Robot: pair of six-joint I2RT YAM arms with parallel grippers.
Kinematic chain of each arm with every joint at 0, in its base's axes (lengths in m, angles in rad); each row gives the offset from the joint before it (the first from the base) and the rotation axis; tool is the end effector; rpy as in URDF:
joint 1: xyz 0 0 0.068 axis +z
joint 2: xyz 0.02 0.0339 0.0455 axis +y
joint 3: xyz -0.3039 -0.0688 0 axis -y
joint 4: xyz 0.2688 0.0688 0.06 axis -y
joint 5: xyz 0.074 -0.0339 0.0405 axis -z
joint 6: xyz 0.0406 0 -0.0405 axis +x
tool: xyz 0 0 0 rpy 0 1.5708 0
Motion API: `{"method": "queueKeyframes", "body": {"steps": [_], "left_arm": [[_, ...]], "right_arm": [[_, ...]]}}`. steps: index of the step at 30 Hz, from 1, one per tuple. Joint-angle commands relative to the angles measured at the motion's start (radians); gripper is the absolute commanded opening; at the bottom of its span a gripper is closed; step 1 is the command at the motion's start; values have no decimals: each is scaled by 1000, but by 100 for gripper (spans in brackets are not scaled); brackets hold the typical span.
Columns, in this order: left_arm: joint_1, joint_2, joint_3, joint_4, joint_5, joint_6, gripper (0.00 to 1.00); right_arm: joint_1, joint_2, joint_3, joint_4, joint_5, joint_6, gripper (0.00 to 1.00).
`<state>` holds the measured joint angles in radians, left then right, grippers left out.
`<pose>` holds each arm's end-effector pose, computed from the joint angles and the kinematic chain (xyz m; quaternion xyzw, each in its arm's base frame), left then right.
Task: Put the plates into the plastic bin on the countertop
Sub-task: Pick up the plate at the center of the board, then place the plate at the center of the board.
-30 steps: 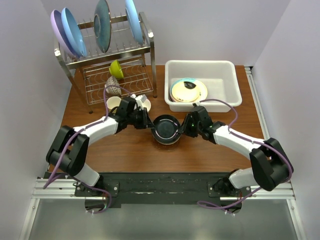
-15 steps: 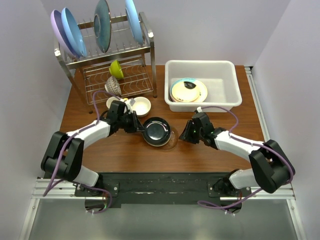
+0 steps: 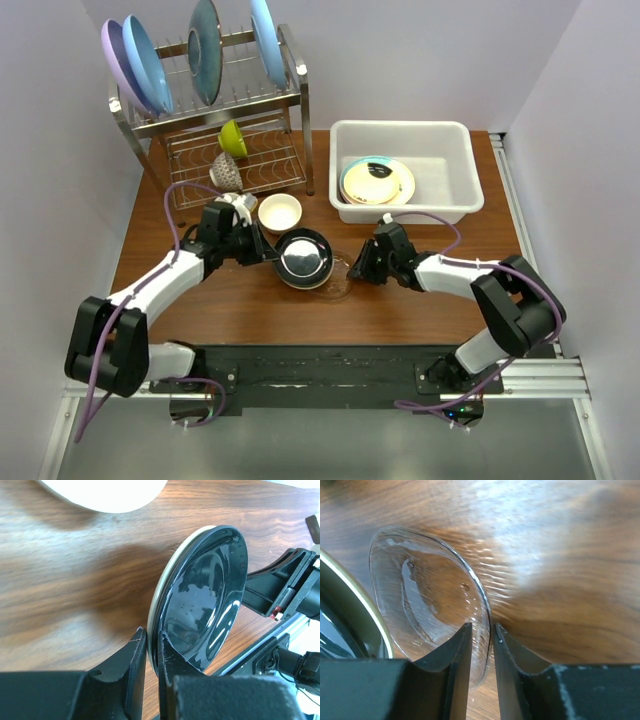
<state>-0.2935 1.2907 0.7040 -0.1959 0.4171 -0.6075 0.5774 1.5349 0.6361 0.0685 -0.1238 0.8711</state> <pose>0.2555 -0.0944 0.2284 -0.0627 0.9047 -0.3357 0.2549 0.2490 0.1682 0.1598 0.1140 0.9237 0.2825 0.2323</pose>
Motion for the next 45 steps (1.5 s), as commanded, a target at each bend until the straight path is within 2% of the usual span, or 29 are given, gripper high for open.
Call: {"method": "queueKeyframes", "body": {"steps": [1,4,5,7,17,27,33,39,45], "left_arm": [[24,-68,-8,-42,-27,23,0],[36,-109,-18,-69,-55,22,0],[39,-126,-18,-80,-61,22,0],[40,-137,-17,-86,-63,18,0],[44,-117,-26,-56,-31,5,0],[42,-30,-51,18,12,2,0],[44,25,-67,73,32,-8,0],[42,79,-86,111,43,-14,0],[42,124,-89,124,57,-14,3]], "right_arm": [[15,42,34,8,12,5,21],[18,42,37,-13,30,2,11],[19,34,37,-21,36,-1,4],[19,28,37,-51,56,-7,0],[18,-73,48,-246,176,-55,0],[18,-334,89,-524,280,-83,0],[19,-482,131,-631,302,-70,0],[19,-532,214,-681,322,-98,0],[18,-516,255,-641,332,-101,0]]}}
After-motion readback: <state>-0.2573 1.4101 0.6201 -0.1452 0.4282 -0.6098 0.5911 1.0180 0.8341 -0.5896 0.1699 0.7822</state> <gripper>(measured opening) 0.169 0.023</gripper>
